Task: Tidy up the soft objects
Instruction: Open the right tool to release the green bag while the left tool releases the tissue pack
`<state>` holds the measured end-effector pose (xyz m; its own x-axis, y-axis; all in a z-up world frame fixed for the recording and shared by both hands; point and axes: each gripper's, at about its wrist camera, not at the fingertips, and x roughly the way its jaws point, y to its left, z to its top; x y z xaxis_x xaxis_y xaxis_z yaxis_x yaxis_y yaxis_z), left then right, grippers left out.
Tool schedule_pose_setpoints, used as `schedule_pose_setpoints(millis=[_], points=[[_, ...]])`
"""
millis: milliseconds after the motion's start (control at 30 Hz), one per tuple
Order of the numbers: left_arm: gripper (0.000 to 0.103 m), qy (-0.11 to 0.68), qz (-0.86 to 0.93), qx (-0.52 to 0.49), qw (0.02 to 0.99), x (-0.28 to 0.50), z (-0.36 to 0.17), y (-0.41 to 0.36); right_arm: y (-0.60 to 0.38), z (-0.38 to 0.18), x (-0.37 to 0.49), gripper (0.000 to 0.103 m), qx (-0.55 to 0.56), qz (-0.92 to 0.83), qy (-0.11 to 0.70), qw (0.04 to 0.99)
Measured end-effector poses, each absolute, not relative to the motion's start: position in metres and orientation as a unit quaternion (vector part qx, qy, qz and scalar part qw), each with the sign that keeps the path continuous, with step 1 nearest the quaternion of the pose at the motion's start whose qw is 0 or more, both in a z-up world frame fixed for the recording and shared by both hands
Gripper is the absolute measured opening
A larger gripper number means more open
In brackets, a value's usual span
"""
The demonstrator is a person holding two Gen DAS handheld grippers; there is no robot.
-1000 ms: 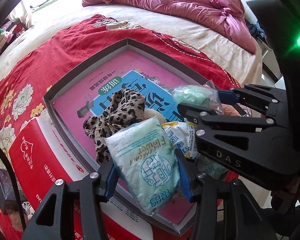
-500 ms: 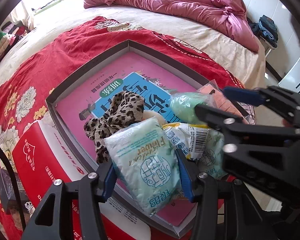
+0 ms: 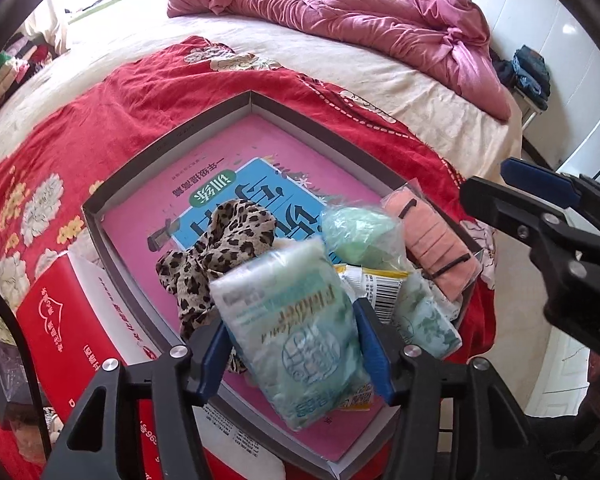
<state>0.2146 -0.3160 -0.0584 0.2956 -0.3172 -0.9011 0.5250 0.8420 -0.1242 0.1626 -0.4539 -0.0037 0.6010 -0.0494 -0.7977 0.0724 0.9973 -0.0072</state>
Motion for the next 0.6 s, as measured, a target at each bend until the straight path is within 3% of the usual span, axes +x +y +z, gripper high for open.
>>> schedule_pose_setpoints(millis=[267,500,567,600], points=[[0.07,0.534,-0.271,0.082,0.797,0.215,-0.057,-0.313,-0.456,0.0,0.153,0.06,0.018,-0.038,0.438,0.898],[0.071,0.523,-0.267,0.083,0.805,0.212,-0.046,-0.308,-0.454,0.003,0.143,0.061,0.012,-0.042,0.435,0.899],[0.071,0.519,-0.266,0.084,0.808,0.21,-0.042,-0.305,-0.452,0.005,0.14,0.073,0.012,-0.045,0.434,0.9],[0.071,0.516,-0.265,0.087,0.81,0.208,-0.04,-0.304,-0.452,0.006,0.138,0.073,0.012,-0.044,0.43,0.902]])
